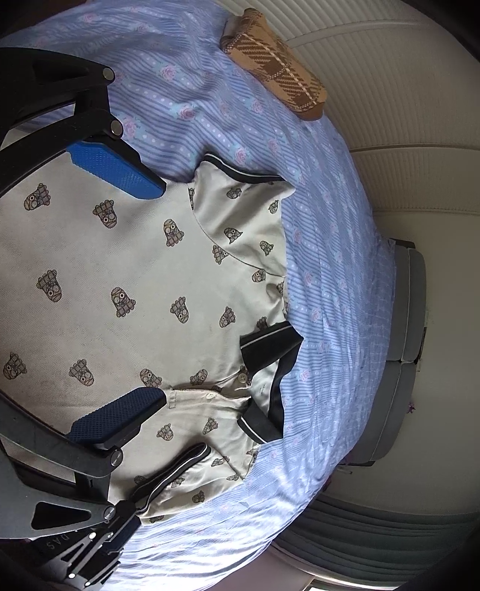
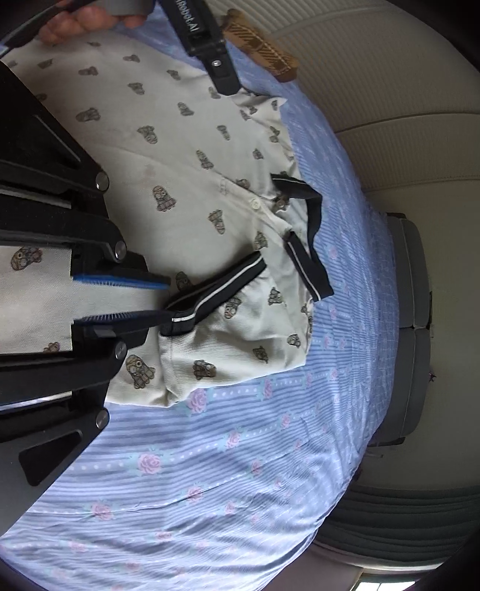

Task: Fold small clothes
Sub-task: 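Open the right gripper and release the folded sleeve onto the body, then grasp the other black-trimmed sleeve with the left gripper, then fold the held sleeve inward across the shirt body with the left gripper, then open the left gripper and move both grippers to the shirt hem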

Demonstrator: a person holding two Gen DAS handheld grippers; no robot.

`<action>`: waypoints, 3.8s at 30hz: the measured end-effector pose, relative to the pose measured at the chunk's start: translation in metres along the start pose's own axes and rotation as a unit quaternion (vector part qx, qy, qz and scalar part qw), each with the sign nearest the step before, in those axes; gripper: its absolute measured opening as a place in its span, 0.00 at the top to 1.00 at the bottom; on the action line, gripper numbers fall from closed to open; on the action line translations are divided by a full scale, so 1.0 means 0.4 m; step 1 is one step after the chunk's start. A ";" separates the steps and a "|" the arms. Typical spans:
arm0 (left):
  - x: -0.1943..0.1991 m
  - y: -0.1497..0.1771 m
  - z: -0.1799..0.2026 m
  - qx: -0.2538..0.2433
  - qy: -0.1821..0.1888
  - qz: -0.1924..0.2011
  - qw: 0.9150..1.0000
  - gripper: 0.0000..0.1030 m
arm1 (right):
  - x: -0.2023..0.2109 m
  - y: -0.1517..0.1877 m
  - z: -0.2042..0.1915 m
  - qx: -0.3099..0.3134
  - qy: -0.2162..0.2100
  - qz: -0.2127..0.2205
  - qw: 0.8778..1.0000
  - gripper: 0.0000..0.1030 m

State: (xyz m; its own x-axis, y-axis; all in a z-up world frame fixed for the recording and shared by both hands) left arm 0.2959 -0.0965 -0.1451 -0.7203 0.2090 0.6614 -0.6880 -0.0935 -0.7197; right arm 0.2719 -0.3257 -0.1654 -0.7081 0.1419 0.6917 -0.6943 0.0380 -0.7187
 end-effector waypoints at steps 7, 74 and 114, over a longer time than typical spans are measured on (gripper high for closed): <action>-0.016 -0.051 -0.151 0.006 -0.002 0.017 1.000 0.00 | 0.014 -0.093 -0.098 -0.031 -0.058 0.016 0.998 0.69; -0.237 -0.144 0.018 -0.105 0.124 -0.062 0.985 0.71 | -0.039 -0.055 -0.074 -0.170 -0.043 -0.013 0.984 0.60; -0.174 -0.132 -0.222 -0.066 0.126 -0.078 0.987 0.47 | -0.017 -0.026 -0.162 -0.102 -0.033 -0.010 0.994 0.60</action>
State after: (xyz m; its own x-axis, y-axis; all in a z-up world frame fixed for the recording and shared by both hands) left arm 0.3901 -0.0196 -0.1718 -0.5499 0.4481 0.7049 -0.7595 0.0828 -0.6452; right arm 0.2922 -0.2630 -0.1673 -0.7063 0.0739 0.7040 -0.6723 0.2414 -0.6998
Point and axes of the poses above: each gripper's, at about its wrist camera, not at the fingertips, and x roughly against the way its jaws point, z to its right, y to its underside, the point moved 3 cm from there along -x, roughly the way its jaws point, and after that the axes turned 12 degrees about y, right-handed, at the moved point
